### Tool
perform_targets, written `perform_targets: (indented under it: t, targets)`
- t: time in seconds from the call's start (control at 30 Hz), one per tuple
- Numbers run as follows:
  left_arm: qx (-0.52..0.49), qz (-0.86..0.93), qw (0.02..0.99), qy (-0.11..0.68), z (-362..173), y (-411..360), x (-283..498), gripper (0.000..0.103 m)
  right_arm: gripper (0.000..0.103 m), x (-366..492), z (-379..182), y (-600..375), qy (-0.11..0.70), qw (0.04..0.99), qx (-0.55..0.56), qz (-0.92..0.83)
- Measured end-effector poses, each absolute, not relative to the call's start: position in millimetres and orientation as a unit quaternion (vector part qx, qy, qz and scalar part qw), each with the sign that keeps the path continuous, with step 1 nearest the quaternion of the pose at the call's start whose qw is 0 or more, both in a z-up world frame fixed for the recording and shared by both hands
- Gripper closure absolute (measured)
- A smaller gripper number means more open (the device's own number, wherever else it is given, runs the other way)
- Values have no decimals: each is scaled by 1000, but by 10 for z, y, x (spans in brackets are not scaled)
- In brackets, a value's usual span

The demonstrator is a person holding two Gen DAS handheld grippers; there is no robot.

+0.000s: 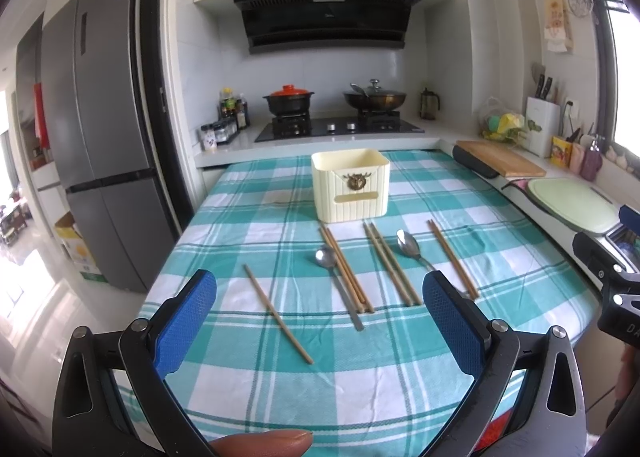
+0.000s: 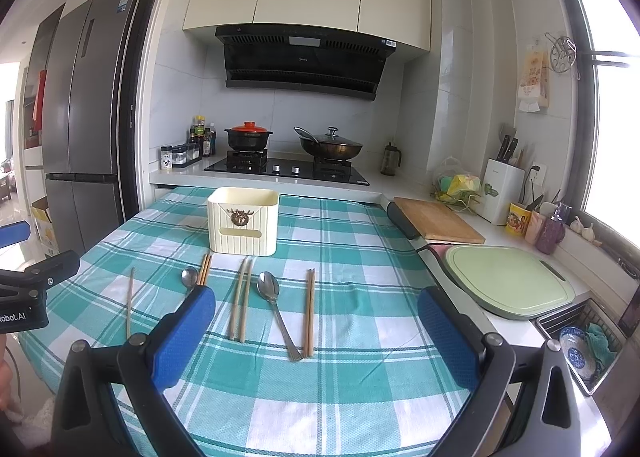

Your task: Organize utensils

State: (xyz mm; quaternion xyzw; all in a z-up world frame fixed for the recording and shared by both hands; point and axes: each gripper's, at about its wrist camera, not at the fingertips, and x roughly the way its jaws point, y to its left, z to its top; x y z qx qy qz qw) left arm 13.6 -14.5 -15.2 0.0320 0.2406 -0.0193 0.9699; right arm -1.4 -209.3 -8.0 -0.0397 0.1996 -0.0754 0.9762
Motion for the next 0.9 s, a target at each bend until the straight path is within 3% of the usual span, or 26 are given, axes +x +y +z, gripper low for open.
perform_targets:
  t: [0.57, 0.9]
  targets:
    - [32, -20, 965, 258, -181, -130, 257, 0, 0, 79, -121, -2077, 213, 973, -43, -75]
    - [-19, 8, 944, 328, -468, 355, 665, 0, 0, 217, -247, -2215, 233, 969, -33, -81]
